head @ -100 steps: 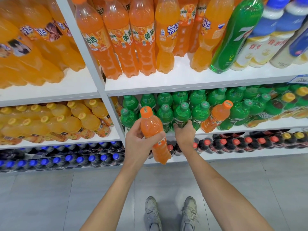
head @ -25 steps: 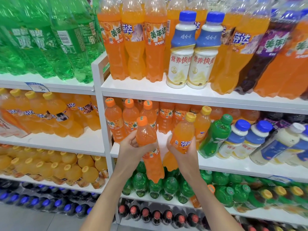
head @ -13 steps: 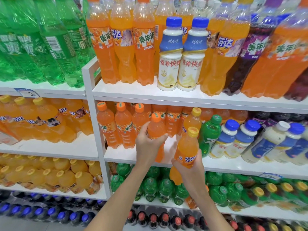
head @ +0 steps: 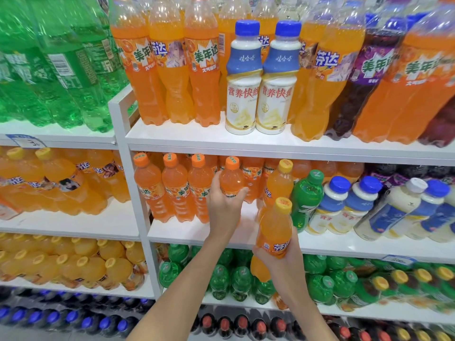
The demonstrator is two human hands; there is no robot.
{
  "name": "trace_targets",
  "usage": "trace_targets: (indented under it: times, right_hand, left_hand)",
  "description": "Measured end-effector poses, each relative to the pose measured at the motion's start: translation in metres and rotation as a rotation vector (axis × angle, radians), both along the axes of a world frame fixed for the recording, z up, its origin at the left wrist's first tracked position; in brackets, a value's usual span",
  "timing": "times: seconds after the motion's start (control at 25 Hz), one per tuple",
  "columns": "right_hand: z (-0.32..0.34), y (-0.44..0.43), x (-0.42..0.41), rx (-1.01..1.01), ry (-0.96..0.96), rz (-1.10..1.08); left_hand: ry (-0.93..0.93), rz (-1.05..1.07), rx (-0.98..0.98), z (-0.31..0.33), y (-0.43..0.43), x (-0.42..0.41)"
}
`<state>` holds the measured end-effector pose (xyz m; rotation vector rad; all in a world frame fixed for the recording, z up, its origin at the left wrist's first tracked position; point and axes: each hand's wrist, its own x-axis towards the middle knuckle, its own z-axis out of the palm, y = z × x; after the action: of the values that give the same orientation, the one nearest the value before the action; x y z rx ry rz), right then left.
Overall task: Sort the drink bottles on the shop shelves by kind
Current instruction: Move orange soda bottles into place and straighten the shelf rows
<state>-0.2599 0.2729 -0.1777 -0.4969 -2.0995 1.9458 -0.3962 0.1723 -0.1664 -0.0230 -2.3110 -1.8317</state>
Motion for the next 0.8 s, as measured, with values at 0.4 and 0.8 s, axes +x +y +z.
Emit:
trace_targets:
  times: [0.4,0.8]
  right_hand:
    - [0.012,0.001,-0.002,-0.008,0.029,-0.007]
    - [0.021,0.0,-0.011,0.011,0.071,0.022]
  left_hand:
    - [-0.076,-0.037,-0.06,-0.038,-0.012,0.015]
    - [-0.087,-0.006,-0.055,-0.042,0.001,0.015]
